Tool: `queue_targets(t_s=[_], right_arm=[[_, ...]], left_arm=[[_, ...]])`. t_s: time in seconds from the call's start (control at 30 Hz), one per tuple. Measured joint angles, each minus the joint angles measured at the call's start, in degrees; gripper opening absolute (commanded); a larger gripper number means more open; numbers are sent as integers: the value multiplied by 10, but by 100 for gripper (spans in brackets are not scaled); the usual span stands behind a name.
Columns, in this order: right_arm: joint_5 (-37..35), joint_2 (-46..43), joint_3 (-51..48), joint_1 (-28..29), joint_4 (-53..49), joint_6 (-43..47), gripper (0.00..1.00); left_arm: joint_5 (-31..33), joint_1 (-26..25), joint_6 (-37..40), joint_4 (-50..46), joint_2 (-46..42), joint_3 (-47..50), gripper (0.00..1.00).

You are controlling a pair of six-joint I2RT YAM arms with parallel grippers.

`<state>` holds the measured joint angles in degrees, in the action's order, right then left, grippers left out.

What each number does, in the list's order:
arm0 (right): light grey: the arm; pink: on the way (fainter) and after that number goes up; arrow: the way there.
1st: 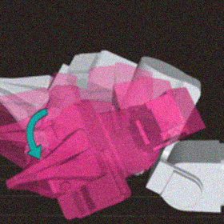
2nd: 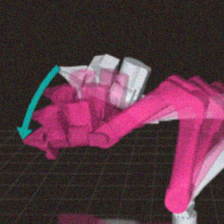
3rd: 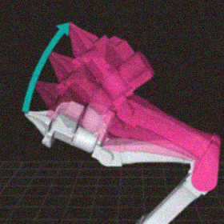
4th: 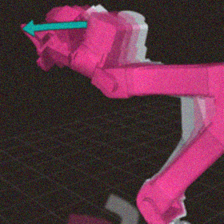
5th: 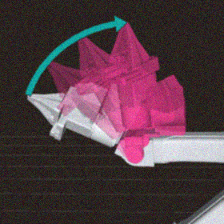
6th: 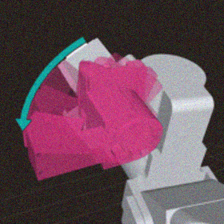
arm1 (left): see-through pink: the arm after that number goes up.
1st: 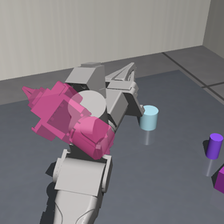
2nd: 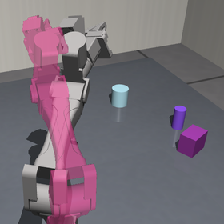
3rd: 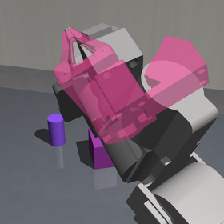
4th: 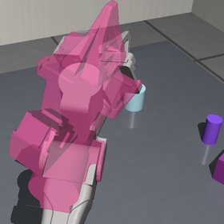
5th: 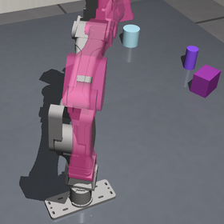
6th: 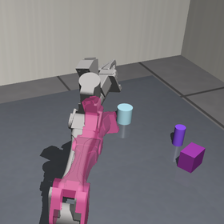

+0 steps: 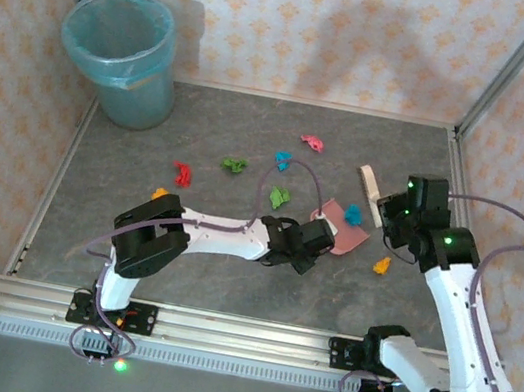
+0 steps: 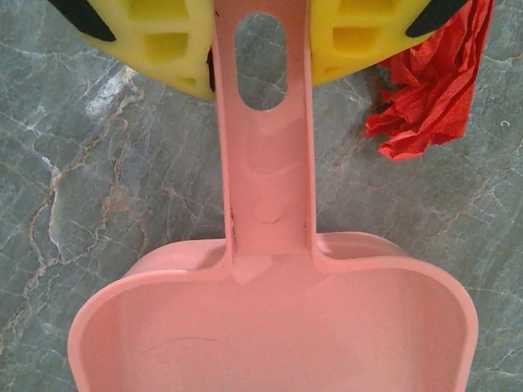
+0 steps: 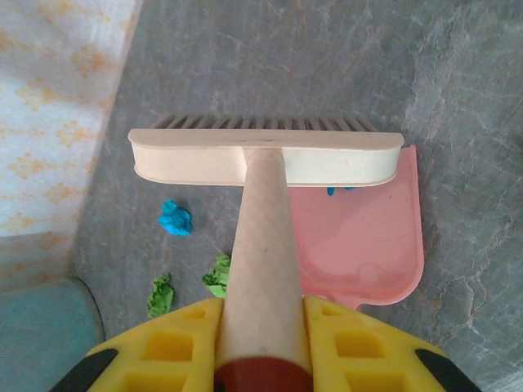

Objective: Sweep away the paper scraps from the table

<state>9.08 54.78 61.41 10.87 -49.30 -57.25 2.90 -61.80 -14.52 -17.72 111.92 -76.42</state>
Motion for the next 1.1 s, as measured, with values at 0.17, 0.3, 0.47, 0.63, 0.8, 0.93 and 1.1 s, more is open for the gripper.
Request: queue_targets(t_s=[0.17, 0.3, 0.47, 0.63, 0.8, 0.93, 1.1], right_arm=[[-3, 44, 1, -24, 18, 25, 0], [4, 127, 25, -38, 29, 61, 0], [42, 181, 30, -42, 69, 80, 0], [86, 181, 23, -42, 95, 75, 0], [99, 148, 14, -35, 81, 54, 0], [110, 85, -9, -27, 68, 27, 0], [115, 16, -20, -27, 44, -1, 0]], left_arm=[[-10, 5, -2, 3, 2, 0, 0], [-12, 5, -2, 5, 15, 0, 0], [-14, 5, -2, 5, 21, 0, 0], [-14, 5, -4, 5, 21, 0, 0], [-14, 5, -4, 5, 21, 0, 0], [-14, 5, -4, 5, 21, 0, 0], [-15, 5, -4, 6, 21, 0, 0]])
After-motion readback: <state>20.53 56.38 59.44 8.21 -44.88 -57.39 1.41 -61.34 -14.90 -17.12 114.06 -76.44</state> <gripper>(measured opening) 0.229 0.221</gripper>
